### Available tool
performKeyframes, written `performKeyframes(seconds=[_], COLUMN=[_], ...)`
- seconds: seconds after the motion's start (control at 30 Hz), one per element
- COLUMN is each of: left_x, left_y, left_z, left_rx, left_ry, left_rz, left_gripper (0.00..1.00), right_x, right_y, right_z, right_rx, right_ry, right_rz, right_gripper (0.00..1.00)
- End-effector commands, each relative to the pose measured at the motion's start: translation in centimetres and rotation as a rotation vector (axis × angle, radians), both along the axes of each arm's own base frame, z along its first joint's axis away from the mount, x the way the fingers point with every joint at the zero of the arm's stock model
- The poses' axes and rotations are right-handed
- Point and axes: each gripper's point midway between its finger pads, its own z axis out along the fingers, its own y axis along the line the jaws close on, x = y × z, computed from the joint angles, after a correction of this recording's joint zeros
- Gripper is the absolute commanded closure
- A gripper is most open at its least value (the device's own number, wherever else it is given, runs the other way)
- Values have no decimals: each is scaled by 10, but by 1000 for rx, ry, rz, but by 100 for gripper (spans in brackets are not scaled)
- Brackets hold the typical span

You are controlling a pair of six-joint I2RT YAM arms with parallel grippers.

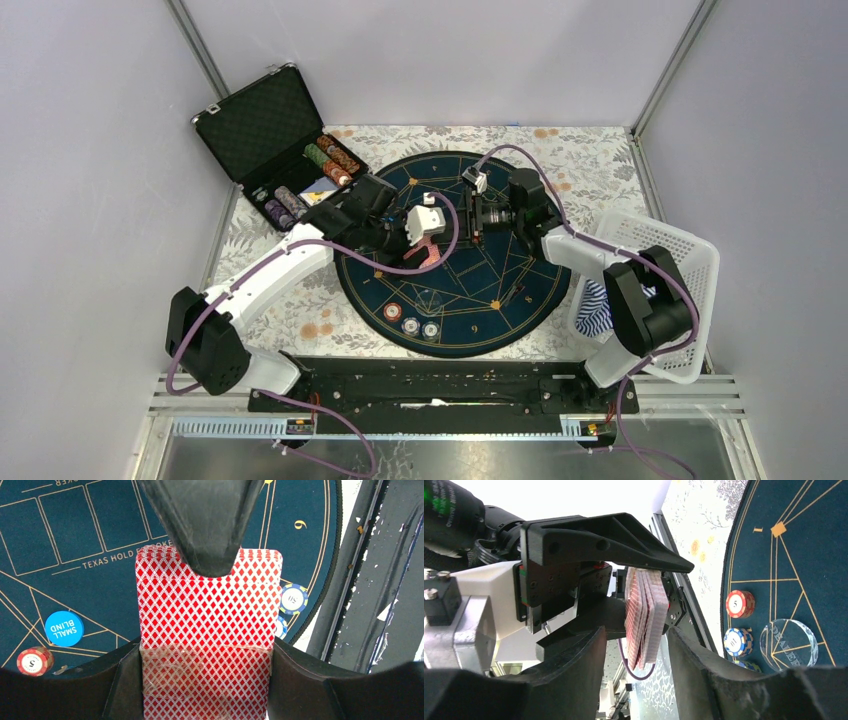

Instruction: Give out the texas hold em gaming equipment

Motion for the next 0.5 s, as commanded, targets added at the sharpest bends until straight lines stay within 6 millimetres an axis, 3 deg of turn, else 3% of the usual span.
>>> performKeyframes(seconds=[0.0,0.17,0.47], left_x=[9,10,14], left_y=[-16,-14,-4], left_z=[30,35,39], left_rx=[-98,-109,-125], left_ry=[-58,-65,-69], left_rz=[-21,-9,23], left_gripper=[100,100,100], right_x=[3,4,3], right_y=[8,6,-1], right_z=[1,-14,-16], right_rx=[-30,-93,-127], right_ry=[-34,-30,-43], right_rz=[17,20,13], right_gripper=[46,54,68])
